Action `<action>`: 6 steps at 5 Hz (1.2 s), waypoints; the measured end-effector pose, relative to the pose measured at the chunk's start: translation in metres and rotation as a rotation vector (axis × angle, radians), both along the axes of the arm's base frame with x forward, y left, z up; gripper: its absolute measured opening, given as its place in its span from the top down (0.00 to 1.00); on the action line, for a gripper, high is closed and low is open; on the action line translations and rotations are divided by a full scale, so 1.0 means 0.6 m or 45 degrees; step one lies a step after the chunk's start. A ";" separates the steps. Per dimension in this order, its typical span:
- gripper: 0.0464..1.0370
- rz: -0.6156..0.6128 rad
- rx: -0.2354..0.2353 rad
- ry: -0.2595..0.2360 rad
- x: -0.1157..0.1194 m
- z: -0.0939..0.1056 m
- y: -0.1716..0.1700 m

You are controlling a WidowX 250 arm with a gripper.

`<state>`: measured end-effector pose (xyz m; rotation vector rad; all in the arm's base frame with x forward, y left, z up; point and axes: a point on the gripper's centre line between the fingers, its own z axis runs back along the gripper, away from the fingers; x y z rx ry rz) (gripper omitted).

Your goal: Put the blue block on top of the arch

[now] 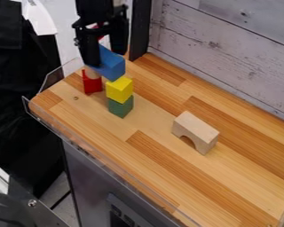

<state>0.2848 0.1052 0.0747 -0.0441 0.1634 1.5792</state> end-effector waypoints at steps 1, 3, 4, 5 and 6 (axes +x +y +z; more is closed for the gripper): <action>0.09 0.020 -0.021 0.014 0.004 -0.013 0.006; 0.44 0.019 -0.048 0.006 0.006 -0.021 0.008; 0.45 -0.003 -0.019 -0.005 0.005 -0.005 0.005; 0.45 -0.023 0.044 -0.059 0.007 0.040 -0.006; 0.45 -0.046 0.070 -0.185 0.013 0.095 -0.031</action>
